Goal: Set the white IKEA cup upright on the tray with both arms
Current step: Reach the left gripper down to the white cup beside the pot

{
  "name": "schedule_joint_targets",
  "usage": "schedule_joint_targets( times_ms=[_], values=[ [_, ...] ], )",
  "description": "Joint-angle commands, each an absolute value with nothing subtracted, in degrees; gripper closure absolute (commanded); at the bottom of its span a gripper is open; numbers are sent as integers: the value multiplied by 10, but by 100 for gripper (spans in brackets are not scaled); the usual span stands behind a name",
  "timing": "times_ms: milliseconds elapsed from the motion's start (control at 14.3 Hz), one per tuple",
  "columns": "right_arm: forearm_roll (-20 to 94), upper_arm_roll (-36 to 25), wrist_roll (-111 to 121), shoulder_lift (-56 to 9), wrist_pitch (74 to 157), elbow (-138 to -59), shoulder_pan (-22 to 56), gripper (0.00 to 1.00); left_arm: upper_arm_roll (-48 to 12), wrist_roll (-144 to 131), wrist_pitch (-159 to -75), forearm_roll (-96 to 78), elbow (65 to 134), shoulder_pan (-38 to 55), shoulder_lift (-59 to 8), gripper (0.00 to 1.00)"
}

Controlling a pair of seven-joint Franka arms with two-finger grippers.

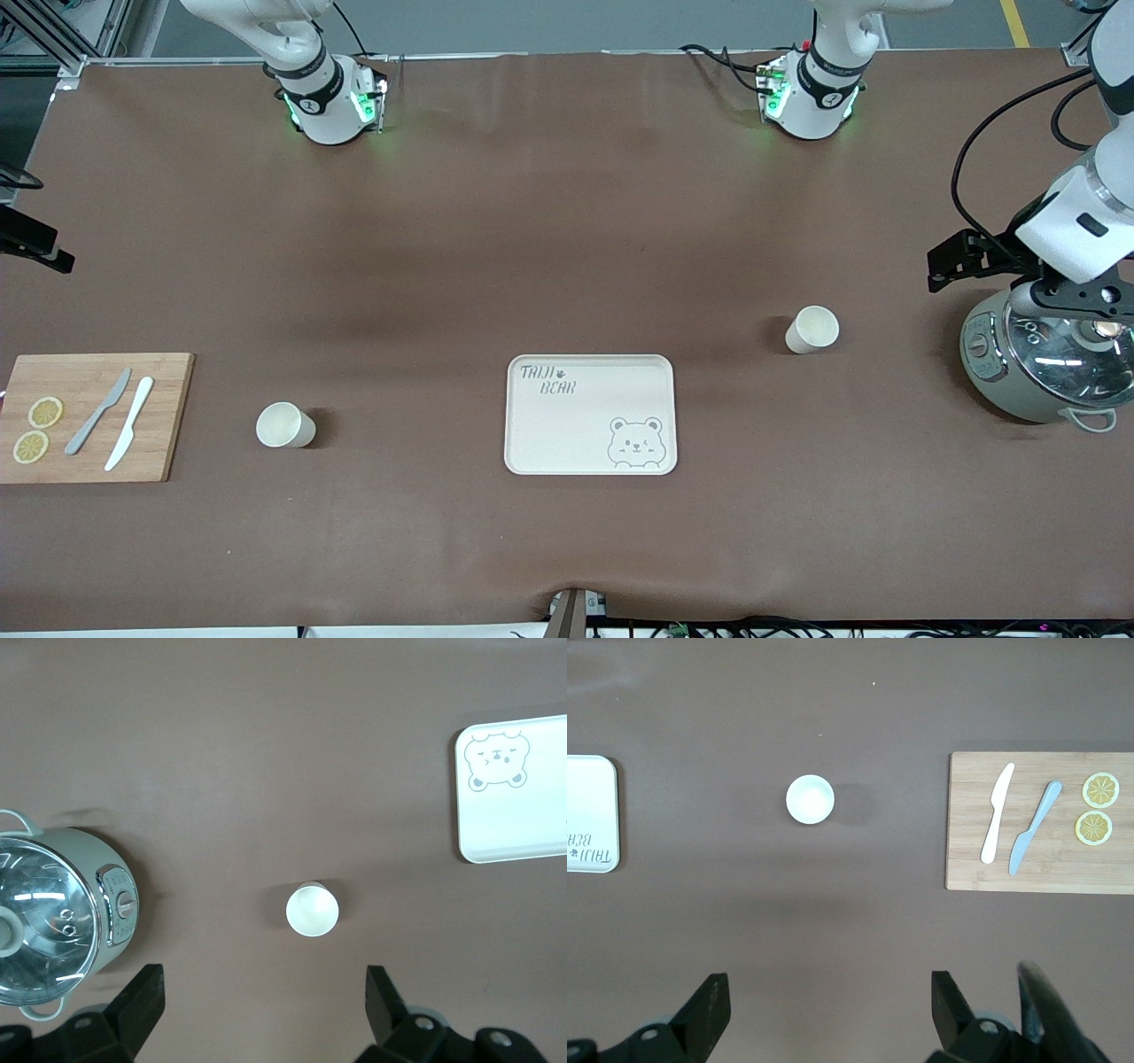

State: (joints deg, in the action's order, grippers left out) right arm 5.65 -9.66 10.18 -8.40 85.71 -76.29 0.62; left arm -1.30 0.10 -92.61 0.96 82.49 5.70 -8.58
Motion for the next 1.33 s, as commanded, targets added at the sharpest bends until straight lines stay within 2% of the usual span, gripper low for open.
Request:
schedule_joint_targets(
  times_ms=[0,349,488,767,1047,1256],
  values=[
    [60,-94,107,-76,881,-780,2,0,-10,20,-931,25,817,58,-88,0],
    [60,-94,107,-28,961,-865,4,0,-11,25,-937,23,822,58,-88,0],
    [54,-94,108,-23,976,-876,4,0,-11,52,-953,18,846,41,-86,0],
    [40,-93,108,-23,978,-875,4,0,-14,100,-1018,-11,931,12,-70,0],
    [31,-92,106,-24,984,-875,4,0,-25,94,-1150,-11,1052,15,-54,0],
    [30,-92,107,-24,982,-873,4,0,-25,92,-1187,-11,1072,17,-74,0]
  ],
)
